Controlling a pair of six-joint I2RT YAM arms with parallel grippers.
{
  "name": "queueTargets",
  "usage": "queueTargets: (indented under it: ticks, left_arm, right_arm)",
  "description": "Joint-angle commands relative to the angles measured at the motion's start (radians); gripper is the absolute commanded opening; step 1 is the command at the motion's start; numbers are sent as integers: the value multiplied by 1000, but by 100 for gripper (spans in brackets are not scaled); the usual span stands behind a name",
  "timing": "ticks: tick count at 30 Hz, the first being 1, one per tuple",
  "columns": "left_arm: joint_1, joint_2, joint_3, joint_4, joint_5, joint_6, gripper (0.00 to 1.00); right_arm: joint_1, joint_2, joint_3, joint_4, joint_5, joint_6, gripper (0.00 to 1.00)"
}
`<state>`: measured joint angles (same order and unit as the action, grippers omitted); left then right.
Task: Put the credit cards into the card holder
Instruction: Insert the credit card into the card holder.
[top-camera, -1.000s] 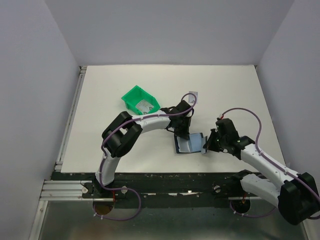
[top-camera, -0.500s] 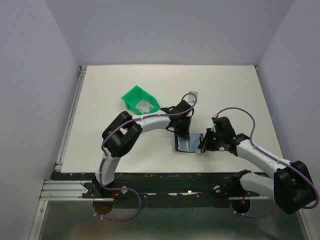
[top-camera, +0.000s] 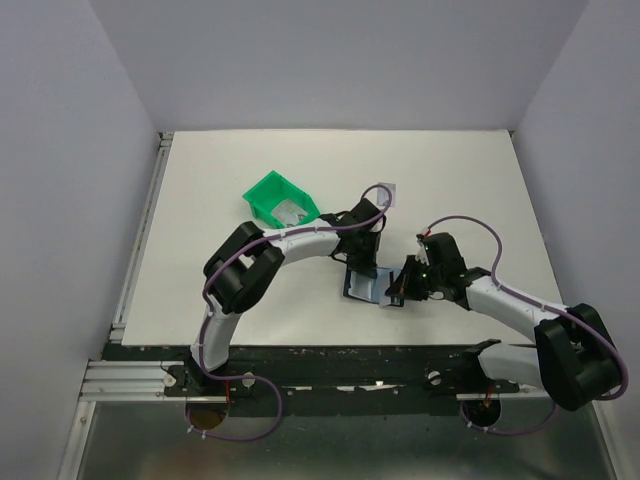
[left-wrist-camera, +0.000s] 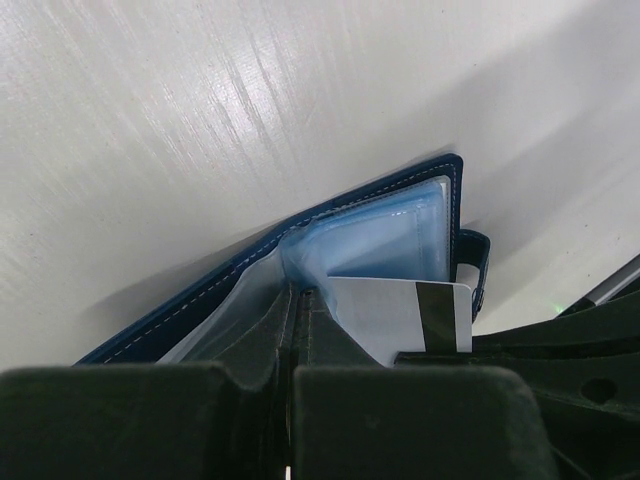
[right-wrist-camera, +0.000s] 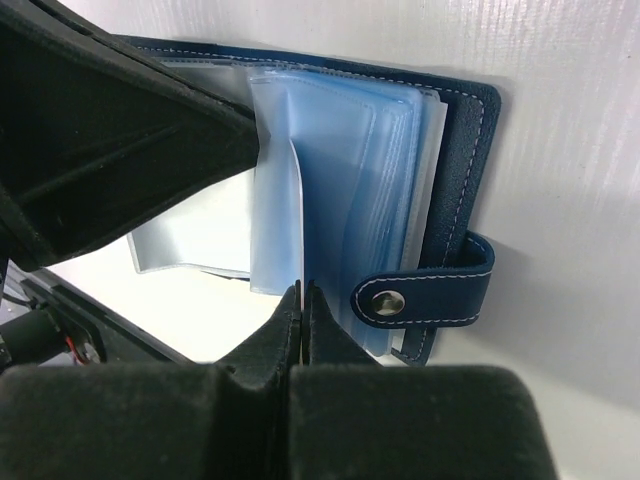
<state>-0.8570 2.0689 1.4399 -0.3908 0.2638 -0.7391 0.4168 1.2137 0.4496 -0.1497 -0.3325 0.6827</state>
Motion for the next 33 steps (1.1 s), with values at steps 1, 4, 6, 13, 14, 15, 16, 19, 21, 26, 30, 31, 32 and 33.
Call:
queueTargets:
  ticks: [1, 4, 6, 13, 14, 15, 16, 19, 21, 26, 30, 31, 32, 33]
  left_arm:
    - [-13, -42, -13, 7, -11, 6, 0]
    - [-13, -67, -19, 21, -9, 10, 0]
    - [-11, -63, -15, 26, 11, 9, 0]
    - [-14, -118, -50, 10, -23, -5, 0]
    - [-14, -128, -56, 15, -24, -8, 0]
    - [-16, -138, -59, 20, -23, -9, 0]
    - [-17, -144, -61, 18, -23, -11, 0]
    - [-27, -165, -53, 6, -46, -11, 0]
    - [-34, -181, -55, 1, -64, -11, 0]
    - [-47, -142, -44, 10, -41, -16, 0]
    - [-56, -99, -53, 21, -35, -25, 0]
    - [-56, -90, -58, 26, -34, -26, 0]
    - [-57, -86, -62, 29, -37, -29, 0]
    - [-57, -76, -68, 32, -37, -32, 0]
  right_arm:
    - [8, 41, -40, 10, -28, 15, 0]
    - [7, 40, -46, 10, -19, 17, 0]
    - [7, 40, -48, 12, -17, 17, 0]
    - [7, 40, -52, 10, -7, 17, 0]
    - [7, 40, -55, 12, -8, 17, 0]
    - [8, 40, -54, 12, -7, 17, 0]
    - [7, 41, -54, 10, -5, 15, 0]
    - [7, 43, -54, 10, -5, 17, 0]
    - [8, 38, -57, 10, -3, 17, 0]
    - [7, 32, -57, 7, 3, 18, 0]
    - [7, 26, -58, 6, 4, 18, 0]
    - [7, 26, -58, 4, 4, 21, 0]
    - [7, 26, -60, 7, 4, 21, 0]
    - [8, 24, -60, 7, 4, 23, 0]
